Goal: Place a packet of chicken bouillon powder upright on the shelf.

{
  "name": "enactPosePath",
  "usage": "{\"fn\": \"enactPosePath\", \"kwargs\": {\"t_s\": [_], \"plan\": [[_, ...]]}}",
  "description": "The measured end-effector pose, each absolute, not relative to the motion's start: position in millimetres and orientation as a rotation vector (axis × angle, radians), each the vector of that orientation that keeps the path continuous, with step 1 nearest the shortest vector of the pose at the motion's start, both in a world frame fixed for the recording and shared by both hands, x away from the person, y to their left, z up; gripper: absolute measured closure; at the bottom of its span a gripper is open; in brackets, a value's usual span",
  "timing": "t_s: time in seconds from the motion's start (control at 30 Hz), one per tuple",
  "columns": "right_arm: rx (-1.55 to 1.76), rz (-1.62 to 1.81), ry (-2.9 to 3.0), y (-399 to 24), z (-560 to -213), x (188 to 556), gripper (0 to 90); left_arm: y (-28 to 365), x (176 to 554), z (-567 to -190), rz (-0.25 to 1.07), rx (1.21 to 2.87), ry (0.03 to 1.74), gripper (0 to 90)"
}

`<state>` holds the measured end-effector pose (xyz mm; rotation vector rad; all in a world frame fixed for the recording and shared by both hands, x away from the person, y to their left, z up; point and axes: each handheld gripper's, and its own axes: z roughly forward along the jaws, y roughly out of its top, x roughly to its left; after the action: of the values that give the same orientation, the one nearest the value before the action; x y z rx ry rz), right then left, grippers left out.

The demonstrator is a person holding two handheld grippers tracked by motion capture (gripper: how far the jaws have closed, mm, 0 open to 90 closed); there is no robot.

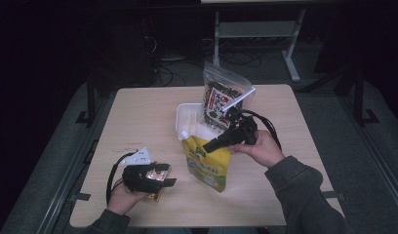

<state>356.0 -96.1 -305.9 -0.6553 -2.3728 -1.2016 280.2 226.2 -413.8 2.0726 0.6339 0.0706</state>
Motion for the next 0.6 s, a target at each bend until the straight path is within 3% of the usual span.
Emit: {"fn": "enactPosePath", "kwargs": {"t_s": [0.27, 0.6], "plan": [[-0.720, -1.307, -2.298, -101, -301, 357, 89.6, 230, 281, -414, 0.101, 2.080, 0.658, 36.1], [-0.830, -1.423, -2.249, -107, -290, 362, 89.6, 235, 282, -415, 0.108, 2.053, 0.703, 28.1]]}}
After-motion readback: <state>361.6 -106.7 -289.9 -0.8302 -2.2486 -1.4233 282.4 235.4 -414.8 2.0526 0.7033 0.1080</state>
